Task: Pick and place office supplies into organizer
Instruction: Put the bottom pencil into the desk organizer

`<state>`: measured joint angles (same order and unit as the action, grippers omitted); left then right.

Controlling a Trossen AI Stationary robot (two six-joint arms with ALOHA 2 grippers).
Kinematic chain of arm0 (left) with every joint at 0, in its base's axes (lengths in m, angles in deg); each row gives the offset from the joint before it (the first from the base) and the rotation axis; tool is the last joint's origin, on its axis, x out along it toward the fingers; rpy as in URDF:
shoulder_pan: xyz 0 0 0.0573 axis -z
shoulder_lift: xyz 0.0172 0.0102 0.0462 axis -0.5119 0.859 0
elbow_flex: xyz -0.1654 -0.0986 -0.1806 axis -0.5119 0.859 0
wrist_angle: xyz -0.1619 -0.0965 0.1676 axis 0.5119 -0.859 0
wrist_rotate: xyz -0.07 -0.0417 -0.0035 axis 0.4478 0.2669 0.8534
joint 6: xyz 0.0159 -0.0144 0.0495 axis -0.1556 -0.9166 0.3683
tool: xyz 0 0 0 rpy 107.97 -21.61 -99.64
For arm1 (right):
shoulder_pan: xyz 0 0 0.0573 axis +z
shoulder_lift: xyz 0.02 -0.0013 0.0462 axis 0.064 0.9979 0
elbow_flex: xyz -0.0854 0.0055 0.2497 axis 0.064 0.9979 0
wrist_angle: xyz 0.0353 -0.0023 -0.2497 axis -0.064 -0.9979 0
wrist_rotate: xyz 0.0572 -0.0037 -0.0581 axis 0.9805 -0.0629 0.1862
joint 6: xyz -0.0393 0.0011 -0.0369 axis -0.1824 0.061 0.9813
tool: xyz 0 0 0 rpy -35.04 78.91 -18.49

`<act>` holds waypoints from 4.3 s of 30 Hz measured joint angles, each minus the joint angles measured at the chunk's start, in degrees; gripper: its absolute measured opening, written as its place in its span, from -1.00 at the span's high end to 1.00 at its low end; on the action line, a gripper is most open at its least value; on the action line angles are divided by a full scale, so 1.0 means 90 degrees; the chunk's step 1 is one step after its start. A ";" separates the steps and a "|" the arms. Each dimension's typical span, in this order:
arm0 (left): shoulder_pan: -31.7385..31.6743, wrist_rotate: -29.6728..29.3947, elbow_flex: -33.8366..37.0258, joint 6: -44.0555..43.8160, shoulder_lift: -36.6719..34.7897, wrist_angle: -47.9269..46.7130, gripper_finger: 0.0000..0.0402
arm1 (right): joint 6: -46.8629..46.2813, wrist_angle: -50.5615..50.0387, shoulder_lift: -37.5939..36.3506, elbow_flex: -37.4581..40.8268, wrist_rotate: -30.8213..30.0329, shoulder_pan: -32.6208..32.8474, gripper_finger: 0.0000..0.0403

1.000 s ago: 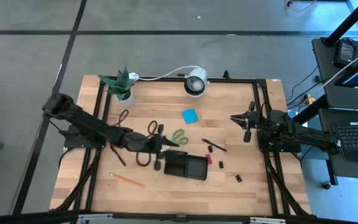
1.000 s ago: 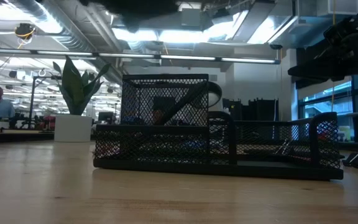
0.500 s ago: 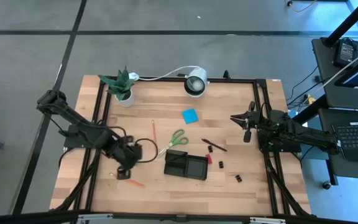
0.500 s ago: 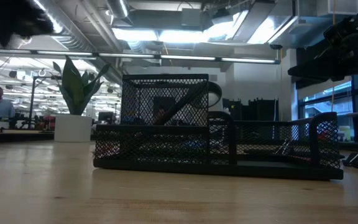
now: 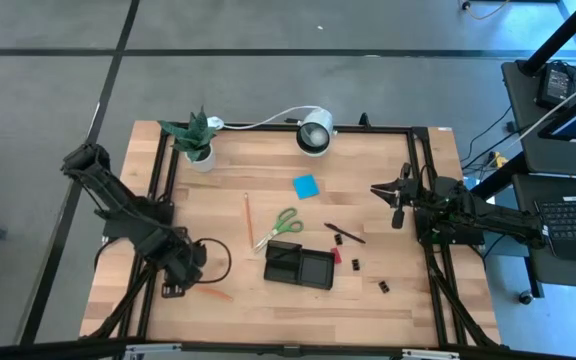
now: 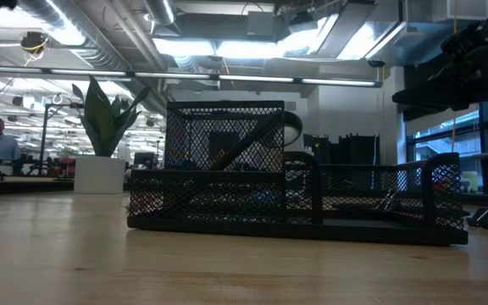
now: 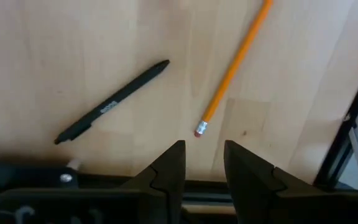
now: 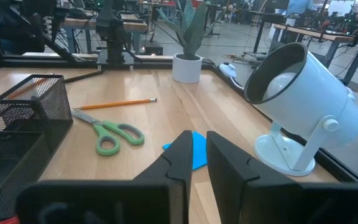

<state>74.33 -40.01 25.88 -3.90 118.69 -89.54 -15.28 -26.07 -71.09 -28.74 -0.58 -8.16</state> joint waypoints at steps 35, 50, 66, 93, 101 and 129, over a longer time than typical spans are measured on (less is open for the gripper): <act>0.0783 0.0360 0.1663 -0.0685 0.1140 0.2422 0.46 | -0.0005 0.0001 0.0000 0.0000 -0.0012 0.0000 0.75; 0.0103 0.0835 0.1621 -0.1089 0.1467 0.3208 0.87 | -0.0022 0.0002 0.0000 0.0000 -0.0008 0.0000 0.75; -0.0987 0.0007 0.1408 -0.0377 0.2432 0.6060 0.97 | -0.0022 0.0001 0.0000 0.0000 0.0000 0.0002 0.75; -0.1021 -0.0090 0.1213 -0.0029 0.2409 0.5670 0.99 | -0.0812 0.0766 0.0025 -0.0062 0.1694 0.0067 0.75; -0.1023 -0.0073 0.1191 -0.0331 0.2392 0.5434 0.99 | -0.0943 0.0411 0.0919 -0.0761 0.1578 0.0261 0.75; -0.1091 -0.0058 0.0859 0.1839 0.2442 0.4965 0.99 | -0.0911 0.0649 0.4224 -0.1790 0.1492 0.0755 0.75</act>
<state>64.51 -40.53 33.61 12.65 140.67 -44.86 -23.48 -20.23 -33.07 -44.85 12.85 -1.37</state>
